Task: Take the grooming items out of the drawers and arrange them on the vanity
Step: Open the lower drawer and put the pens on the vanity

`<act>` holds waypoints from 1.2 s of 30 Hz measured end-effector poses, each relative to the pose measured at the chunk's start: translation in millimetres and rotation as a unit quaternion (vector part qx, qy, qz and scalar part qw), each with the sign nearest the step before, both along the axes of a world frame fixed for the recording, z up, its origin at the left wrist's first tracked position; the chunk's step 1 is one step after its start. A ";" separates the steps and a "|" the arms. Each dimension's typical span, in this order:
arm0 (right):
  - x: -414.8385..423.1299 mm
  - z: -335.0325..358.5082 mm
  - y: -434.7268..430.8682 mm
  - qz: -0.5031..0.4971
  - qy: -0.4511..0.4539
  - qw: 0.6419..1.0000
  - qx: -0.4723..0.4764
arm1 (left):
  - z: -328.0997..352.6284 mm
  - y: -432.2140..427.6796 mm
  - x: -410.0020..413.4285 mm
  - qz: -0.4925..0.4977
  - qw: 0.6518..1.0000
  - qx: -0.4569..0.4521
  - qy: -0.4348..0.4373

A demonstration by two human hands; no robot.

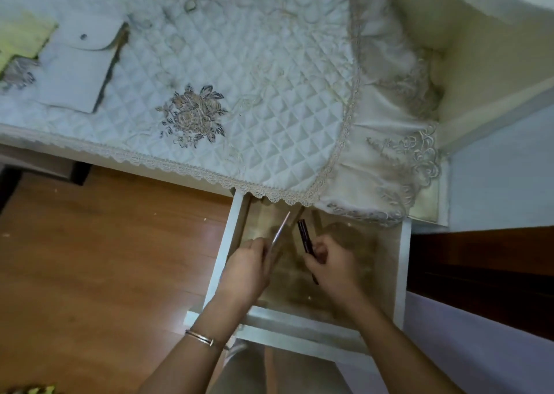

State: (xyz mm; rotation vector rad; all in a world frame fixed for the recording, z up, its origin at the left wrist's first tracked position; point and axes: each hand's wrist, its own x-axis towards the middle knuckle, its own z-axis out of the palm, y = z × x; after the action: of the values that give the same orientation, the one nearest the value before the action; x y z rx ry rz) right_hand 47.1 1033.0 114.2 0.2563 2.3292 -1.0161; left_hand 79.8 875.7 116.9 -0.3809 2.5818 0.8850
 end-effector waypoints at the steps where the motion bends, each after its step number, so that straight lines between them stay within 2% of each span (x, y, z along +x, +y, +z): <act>1: -0.4 10.9 -3.7 0.009 0.011 1.000 -0.012 | 8.3 -3.9 2.0 0.003 1.000 0.010 0.014; 6: -39.3 66.8 -36.3 0.012 0.080 0.994 -0.080 | 60.2 -31.5 -15.5 0.064 0.992 0.051 0.094; 11: -128.5 96.7 -82.1 -0.027 0.117 0.984 -0.129 | 89.1 -73.5 -96.5 0.138 0.973 0.038 0.179; 15: -179.0 84.6 -108.1 -0.054 0.072 0.989 -0.117 | 81.6 -99.3 -154.8 0.161 0.974 -0.012 0.158; 19: -197.5 67.4 -117.2 -0.074 0.069 0.992 -0.078 | 65.9 -114.1 -176.9 0.171 0.977 -0.028 0.125; 24: -189.8 59.7 -116.3 -0.072 0.074 0.993 -0.058 | 57.7 -119.4 -173.1 0.150 0.980 -0.023 0.126; 30: -138.0 79.8 -80.5 -0.059 0.175 0.979 -0.083 | 70.2 -102.3 -116.4 0.124 0.967 -0.020 0.220; 32: -106.6 81.7 -59.4 -0.073 0.189 0.978 -0.057 | 68.6 -90.8 -81.9 0.059 0.973 0.005 0.224; 36: -24.8 65.7 -12.4 -0.021 0.146 0.989 0.029 | 41.1 -74.8 -10.1 -0.098 0.985 0.012 0.142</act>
State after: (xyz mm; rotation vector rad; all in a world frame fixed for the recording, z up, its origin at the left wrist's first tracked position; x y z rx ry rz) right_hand 22.3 1020.6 179.8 0.1908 2.6284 -1.0688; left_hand 69.6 800.9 157.9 0.0101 2.8004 0.9576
